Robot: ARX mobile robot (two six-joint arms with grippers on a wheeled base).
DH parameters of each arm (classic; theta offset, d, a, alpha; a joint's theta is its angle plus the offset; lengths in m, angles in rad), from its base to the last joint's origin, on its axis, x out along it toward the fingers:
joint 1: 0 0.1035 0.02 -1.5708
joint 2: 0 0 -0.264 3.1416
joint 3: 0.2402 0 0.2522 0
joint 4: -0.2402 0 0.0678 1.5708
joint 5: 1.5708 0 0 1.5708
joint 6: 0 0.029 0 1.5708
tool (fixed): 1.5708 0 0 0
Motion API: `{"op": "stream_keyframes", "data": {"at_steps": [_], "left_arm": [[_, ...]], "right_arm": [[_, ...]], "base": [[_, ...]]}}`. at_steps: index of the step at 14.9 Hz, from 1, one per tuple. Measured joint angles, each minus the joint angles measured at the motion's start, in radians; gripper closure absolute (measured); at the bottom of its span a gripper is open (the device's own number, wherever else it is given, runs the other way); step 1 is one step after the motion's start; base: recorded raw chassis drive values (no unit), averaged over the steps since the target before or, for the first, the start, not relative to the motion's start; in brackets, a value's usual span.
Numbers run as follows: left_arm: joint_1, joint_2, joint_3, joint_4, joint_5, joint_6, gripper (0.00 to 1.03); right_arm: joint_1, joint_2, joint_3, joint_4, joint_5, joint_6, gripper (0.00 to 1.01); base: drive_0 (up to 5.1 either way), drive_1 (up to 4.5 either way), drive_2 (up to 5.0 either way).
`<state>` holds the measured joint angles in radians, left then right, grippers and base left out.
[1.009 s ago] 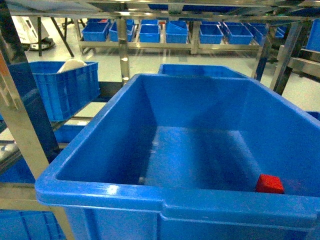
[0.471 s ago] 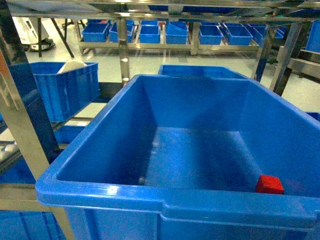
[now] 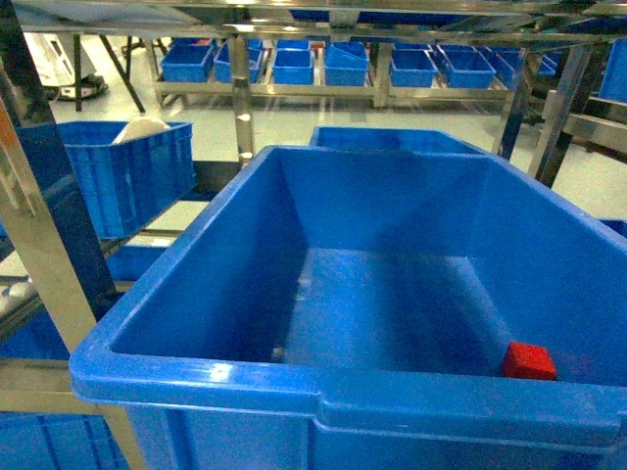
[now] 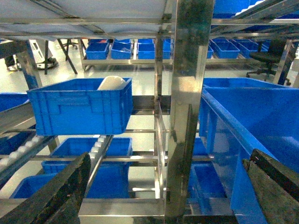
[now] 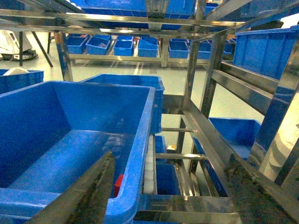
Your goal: Place magnetic block on left shelf second layer
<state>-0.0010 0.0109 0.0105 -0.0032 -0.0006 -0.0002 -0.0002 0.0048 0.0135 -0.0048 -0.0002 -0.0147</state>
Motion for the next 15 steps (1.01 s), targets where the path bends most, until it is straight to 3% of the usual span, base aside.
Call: {"op": "stream_keyframes", "data": {"at_steps": [2, 15], "left_arm": [[0.0, 0.0, 0.0, 0.0, 0.0, 0.0, 0.05], [0.0, 0.0, 0.0, 0.0, 0.0, 0.0, 0.05]], "right_arm": [[0.0, 0.0, 0.0, 0.0, 0.0, 0.0, 0.02], [0.0, 0.0, 0.0, 0.0, 0.0, 0.0, 0.03]], "base": [[0.0, 0.0, 0.0], [0.0, 0.0, 0.0]]}}
